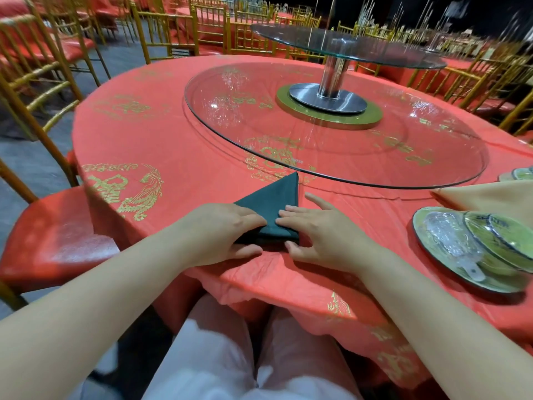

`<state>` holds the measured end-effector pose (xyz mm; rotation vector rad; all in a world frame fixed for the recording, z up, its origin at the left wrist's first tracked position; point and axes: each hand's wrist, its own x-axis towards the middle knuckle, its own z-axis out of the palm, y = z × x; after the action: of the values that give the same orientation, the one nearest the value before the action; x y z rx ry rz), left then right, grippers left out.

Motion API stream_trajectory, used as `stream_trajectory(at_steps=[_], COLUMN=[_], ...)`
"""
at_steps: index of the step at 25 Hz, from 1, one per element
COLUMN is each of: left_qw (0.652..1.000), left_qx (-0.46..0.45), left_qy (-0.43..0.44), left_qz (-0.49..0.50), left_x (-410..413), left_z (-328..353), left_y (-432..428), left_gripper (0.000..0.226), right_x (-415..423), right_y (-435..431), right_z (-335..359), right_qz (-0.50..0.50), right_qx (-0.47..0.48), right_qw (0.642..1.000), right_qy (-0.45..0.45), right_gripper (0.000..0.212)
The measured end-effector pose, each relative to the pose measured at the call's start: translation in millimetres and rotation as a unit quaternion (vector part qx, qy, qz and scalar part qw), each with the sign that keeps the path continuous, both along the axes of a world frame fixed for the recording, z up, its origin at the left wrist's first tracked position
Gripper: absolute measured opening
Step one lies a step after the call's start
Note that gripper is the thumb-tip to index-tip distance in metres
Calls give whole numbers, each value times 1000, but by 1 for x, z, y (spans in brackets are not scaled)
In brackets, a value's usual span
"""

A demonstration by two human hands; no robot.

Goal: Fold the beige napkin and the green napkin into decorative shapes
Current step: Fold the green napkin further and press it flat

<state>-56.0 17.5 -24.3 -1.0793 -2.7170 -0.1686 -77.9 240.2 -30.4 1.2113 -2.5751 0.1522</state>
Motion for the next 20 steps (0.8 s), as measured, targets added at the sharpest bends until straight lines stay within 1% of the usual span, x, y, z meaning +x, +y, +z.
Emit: stream_trajectory(at_steps=[2, 3, 5, 7, 8, 11, 13, 14, 16, 18, 20], left_qw=[999, 997, 991, 987, 986, 988, 987, 987, 990, 992, 992], left_qx=[43, 75, 131, 160, 167, 153, 149, 146, 116, 65, 27], left_qy=[7, 5, 20, 23, 16, -2, -30, -41, -58, -64, -61], left_qz=[-2, 3, 5, -4, -9, -30, -48, -54, -63, -83, -109], left_x=[-1, -3, -8, -18, -24, -35, -43, -45, -50, -58, -65], left_z=[2, 6, 17, 37, 49, 84, 101, 107, 109, 102, 93], left_y=[-1, -3, -4, -2, 1, 14, 27, 37, 62, 87, 108], left_gripper=[42, 40, 36, 29, 26, 23, 12, 9, 14, 10, 9], right_x=[-3, -4, -7, -7, -6, 11, 33, 44, 63, 73, 77], right_y=[-2, -2, 2, 9, 13, 25, 33, 37, 45, 53, 59], right_z=[-1, 0, 7, 14, 18, 40, 57, 64, 71, 61, 48], right_qz=[1, -6, -24, -36, -45, -89, -110, -125, -173, -238, -291], right_qx=[-62, -108, -195, -218, -232, -323, -376, -387, -376, -343, -333], right_qw=[998, 994, 979, 970, 966, 935, 914, 908, 903, 901, 889], right_qy=[19, 13, -50, -99, -106, -113, -107, -105, -111, -117, -121], right_gripper=[34, 32, 32, 38, 33, 17, 6, 8, 18, 29, 32])
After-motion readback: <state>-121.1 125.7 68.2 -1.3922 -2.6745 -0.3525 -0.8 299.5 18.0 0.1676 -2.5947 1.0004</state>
